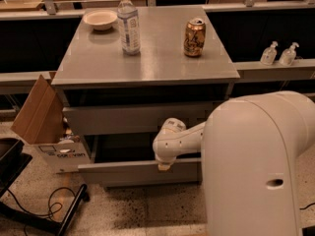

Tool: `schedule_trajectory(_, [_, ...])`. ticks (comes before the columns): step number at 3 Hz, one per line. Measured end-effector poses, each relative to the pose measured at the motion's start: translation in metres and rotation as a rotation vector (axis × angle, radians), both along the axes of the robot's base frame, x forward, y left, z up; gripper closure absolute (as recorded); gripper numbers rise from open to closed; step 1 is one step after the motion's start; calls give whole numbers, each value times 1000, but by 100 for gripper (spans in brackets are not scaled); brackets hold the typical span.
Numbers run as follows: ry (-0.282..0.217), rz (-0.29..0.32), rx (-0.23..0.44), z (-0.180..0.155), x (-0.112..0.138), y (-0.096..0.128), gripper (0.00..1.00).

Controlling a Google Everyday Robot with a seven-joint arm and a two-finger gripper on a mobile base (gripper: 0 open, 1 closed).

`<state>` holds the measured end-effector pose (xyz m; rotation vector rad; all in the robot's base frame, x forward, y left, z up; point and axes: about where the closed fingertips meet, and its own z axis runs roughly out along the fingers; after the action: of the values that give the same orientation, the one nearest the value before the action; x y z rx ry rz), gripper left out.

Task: Open middle drawer

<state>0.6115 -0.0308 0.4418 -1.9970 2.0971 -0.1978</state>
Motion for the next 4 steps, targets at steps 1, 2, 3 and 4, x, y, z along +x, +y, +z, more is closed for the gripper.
schedule_trajectory(1, [2, 0, -1, -1, -1, 0, 36])
schedule_trajectory(2, [5, 1, -1, -3, -2, 0, 13])
schedule_trajectory(3, [7, 1, -2, -4, -2, 0, 0])
schedule_trajectory(4, [25, -8, -7, -13, -8, -1, 18])
